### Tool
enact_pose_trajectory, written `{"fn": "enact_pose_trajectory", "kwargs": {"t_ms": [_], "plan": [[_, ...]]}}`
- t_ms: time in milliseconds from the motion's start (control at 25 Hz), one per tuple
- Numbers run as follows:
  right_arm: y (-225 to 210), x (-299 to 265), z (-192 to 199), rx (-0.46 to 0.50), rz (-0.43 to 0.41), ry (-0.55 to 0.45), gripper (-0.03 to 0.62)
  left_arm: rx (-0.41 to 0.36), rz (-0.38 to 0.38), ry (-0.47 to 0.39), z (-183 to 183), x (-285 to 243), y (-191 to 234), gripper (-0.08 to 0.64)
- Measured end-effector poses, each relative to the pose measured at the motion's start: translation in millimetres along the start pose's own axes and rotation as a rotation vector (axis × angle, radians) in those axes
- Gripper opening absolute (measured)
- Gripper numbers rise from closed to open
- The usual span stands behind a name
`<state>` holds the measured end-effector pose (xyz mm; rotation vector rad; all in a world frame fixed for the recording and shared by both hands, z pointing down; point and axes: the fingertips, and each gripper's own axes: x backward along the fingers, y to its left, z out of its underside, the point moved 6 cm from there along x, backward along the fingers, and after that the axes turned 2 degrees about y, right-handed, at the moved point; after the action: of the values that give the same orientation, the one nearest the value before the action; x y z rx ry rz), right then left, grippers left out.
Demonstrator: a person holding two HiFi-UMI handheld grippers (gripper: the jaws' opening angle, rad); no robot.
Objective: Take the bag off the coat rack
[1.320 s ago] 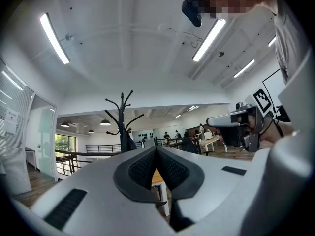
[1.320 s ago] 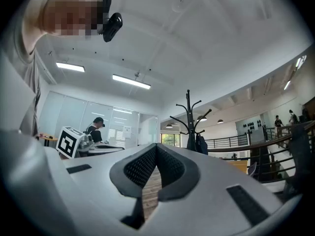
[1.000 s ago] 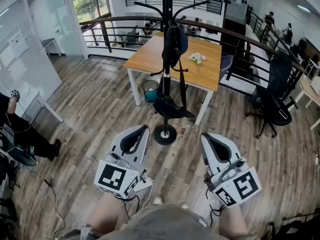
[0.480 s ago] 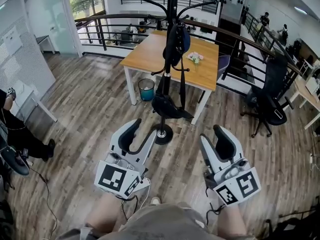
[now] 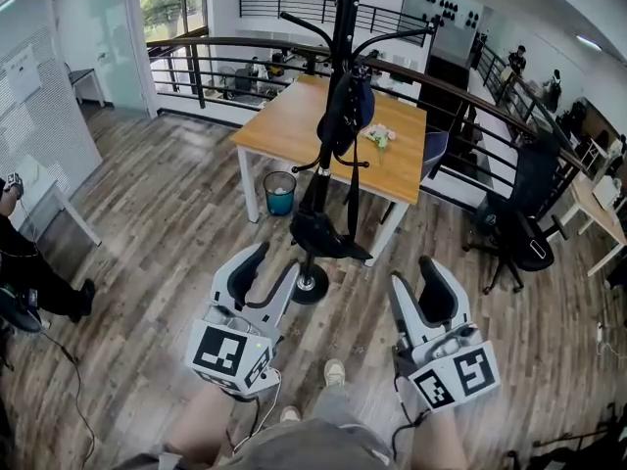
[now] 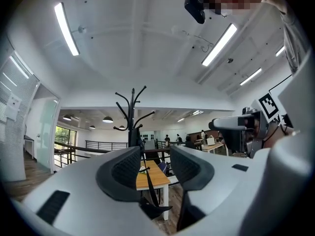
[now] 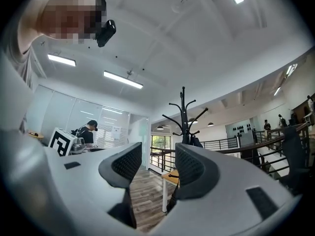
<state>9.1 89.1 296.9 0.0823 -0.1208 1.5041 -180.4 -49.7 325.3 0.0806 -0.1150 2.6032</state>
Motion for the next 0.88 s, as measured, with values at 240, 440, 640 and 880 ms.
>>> {"fn": "enact_pose_trajectory", "kwargs": {"t_ms": [240,440,640,880], "plan": [[-46,-37,22,-0.041,-0.049,0.015,0.21,-0.019,-0.012,0.019,8,-45,7,0.195],[-96,-72,35,-0.072,-0.082,0.029,0.21,-0.006,-0.03,0.063,22,-101,10,0.195],[-137,-115,49,-0.084,-0.144,0.056,0.21,0.011,-0.059,0.07,27,-159,20,0.195],[-187,-157,67,-0.106,-0.21,0.08,0.21,0.005,-0.118,0.115,41,-211,27,0.195]]}}
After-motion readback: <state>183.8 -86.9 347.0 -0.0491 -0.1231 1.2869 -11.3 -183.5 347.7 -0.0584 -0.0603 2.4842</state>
